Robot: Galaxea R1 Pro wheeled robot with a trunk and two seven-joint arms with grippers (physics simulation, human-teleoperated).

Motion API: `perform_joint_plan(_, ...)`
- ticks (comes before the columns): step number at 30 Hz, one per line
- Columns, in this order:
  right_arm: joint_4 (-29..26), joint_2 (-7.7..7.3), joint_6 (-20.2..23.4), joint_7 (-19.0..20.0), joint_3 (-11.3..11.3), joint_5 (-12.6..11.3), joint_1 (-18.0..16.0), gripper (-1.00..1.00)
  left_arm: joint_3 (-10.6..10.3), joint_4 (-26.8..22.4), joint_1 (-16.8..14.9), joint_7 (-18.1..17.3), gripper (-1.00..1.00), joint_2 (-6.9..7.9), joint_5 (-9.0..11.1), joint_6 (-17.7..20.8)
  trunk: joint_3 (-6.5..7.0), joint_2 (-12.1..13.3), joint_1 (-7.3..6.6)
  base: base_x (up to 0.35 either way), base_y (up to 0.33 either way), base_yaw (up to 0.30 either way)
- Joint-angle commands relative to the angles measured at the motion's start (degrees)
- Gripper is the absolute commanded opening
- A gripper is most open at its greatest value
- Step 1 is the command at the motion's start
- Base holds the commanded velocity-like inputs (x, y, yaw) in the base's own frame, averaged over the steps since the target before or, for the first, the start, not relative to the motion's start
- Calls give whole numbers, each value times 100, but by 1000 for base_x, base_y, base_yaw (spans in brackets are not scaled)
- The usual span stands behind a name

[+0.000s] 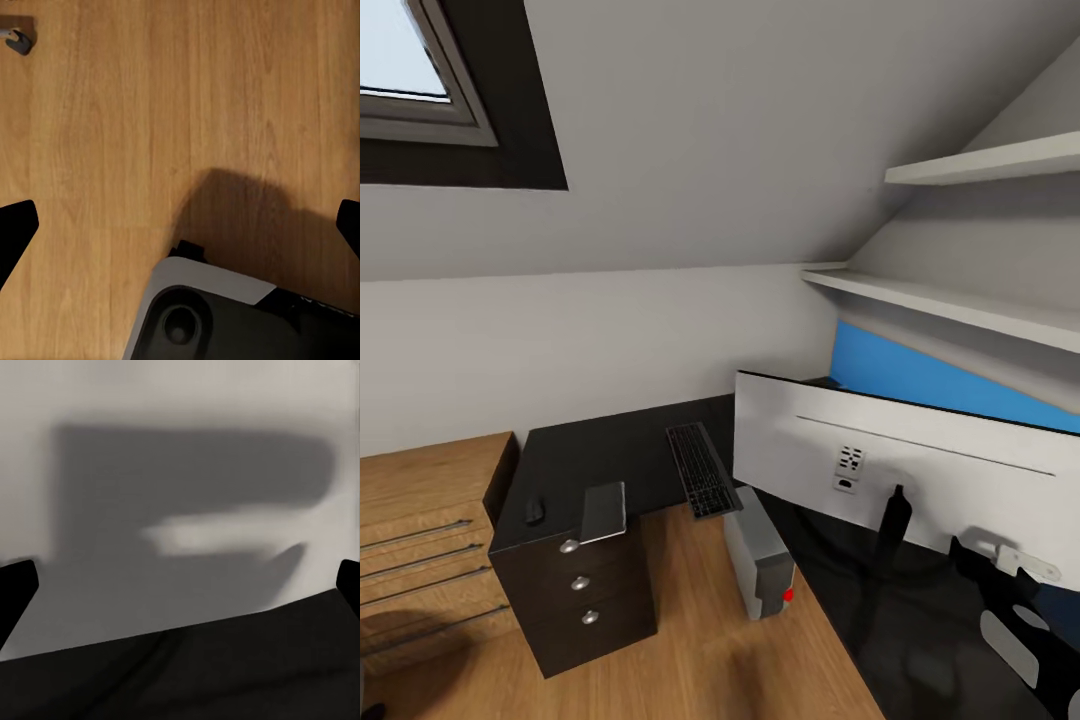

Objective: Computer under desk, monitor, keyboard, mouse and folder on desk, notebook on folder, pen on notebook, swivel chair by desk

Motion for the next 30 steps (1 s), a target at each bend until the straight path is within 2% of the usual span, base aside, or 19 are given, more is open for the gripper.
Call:
perform_joint_plan(1, -8, -9, -25, -34, 46, -32, -8, 100, -49, 0, -2, 34, 100, 0, 30, -17, -11, -10, 3, 13, 0, 0)
perform_joint_plan(5, -9, -11, -47, -34, 46, -32, -8, 100, -56, 0, -1, 35, 100, 0, 30, -17, -11, -10, 3, 54, 0, 0)
perform_joint_plan(12, -10, -12, -51, -34, 40, -32, -8, 100, -62, 0, -1, 35, 100, -5, 24, -17, -11, -10, 3, 227, 0, 0)
perform_joint_plan(30, -13, -29, -51, -34, 37, -32, -8, 100, -66, 0, -3, 35, 100, -9, 21, -17, -11, -10, 3, 60, 0, 0)
